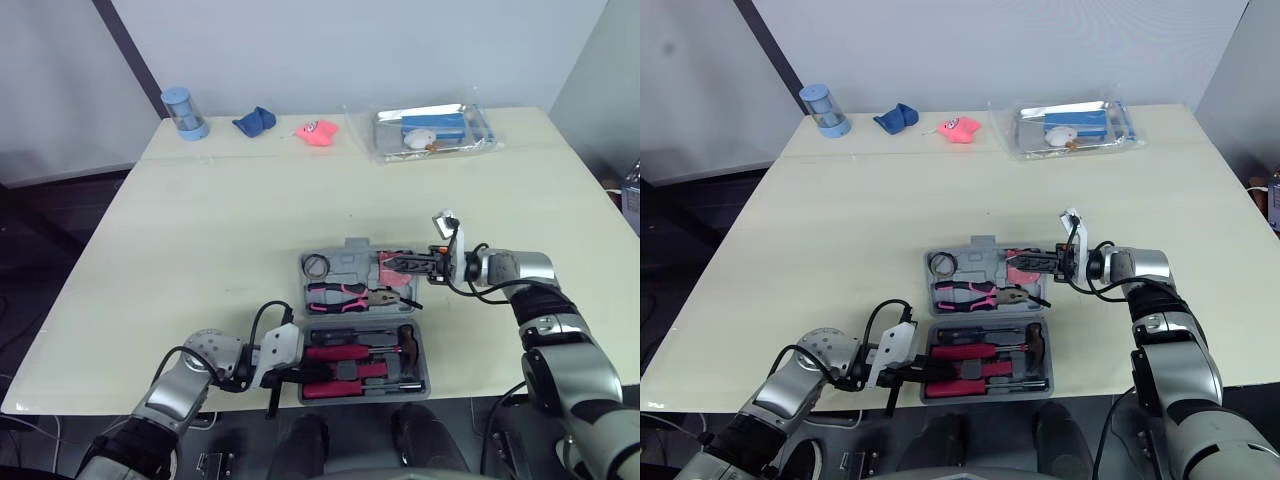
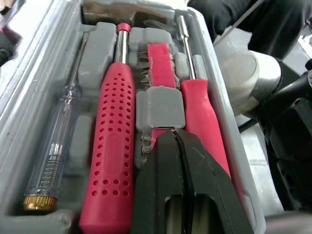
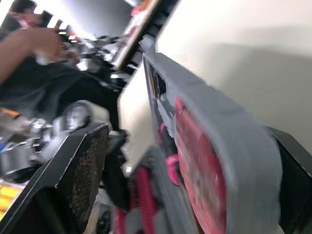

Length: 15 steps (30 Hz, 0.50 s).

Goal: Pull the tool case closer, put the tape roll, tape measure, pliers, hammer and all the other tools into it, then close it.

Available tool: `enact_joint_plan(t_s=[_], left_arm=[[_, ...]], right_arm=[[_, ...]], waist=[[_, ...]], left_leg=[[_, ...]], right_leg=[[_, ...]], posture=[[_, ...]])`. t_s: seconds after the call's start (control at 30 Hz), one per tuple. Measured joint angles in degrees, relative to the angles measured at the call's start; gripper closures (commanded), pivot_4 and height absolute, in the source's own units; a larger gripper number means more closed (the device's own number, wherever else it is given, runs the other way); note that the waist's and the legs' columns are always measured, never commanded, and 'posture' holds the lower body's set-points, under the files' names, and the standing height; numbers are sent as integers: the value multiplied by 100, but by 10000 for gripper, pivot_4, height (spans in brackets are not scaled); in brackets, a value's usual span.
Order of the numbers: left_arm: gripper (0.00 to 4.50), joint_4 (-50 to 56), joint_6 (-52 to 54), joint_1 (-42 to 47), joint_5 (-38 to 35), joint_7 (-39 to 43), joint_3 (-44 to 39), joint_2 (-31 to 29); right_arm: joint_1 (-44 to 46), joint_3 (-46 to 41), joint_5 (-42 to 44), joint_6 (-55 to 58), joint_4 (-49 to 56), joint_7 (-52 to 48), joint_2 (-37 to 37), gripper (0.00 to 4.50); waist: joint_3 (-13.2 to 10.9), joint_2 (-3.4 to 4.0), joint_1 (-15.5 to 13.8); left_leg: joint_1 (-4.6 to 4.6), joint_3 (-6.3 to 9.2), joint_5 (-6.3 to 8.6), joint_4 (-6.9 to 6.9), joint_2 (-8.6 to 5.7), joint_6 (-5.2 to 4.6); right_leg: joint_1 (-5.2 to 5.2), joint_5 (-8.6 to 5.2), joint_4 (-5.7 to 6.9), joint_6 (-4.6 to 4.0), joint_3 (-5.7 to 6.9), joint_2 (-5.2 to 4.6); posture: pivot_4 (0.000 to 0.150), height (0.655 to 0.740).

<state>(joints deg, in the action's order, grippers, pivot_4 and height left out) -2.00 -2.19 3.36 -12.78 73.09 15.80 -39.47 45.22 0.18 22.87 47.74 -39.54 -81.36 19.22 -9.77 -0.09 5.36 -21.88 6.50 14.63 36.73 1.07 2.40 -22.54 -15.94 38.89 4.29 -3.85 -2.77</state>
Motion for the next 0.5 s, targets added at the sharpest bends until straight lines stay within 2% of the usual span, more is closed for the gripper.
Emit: enact_joint_plan(t_s=[0.13, 0.27, 0.33, 0.5], left_arm=[[45000, 93, 250, -272, -480, 176, -467, -328], [45000, 492, 619, -942, -995, 485, -1072, -980], [45000, 573, 846, -1523, -1330, 746, -1715, -1524], [45000, 355, 992, -1766, -1576, 788, -2457, -1659]], right_arm=[[-448, 48, 451, 439, 1044, -215, 89, 514], [-898, 60, 944, 878, 2129, -284, 249, 514], [-1391, 61, 1404, 1259, 3121, -292, 518, 514], [-2172, 40, 1956, 1700, 4296, -61, 915, 514]], waist=[[-3, 1, 12], [-9, 3, 1], [-11, 2, -24], [-15, 8, -156]], left_leg=[[-13, 4, 0, -1, 1, 0], [-21, 5, 0, -3, 1, 0], [-25, 7, 1, -5, 2, 0], [-23, 2, 1, -5, 0, 0]], right_leg=[[-18, 0, 3, 0, 1, 1], [-21, -1, -2, 0, 4, 0], [-25, -1, -5, 0, 8, -1], [-21, -2, -5, 1, 8, -4]], posture=[[1500, 7400], [1500, 7400], [1500, 7400], [1500, 7400]])
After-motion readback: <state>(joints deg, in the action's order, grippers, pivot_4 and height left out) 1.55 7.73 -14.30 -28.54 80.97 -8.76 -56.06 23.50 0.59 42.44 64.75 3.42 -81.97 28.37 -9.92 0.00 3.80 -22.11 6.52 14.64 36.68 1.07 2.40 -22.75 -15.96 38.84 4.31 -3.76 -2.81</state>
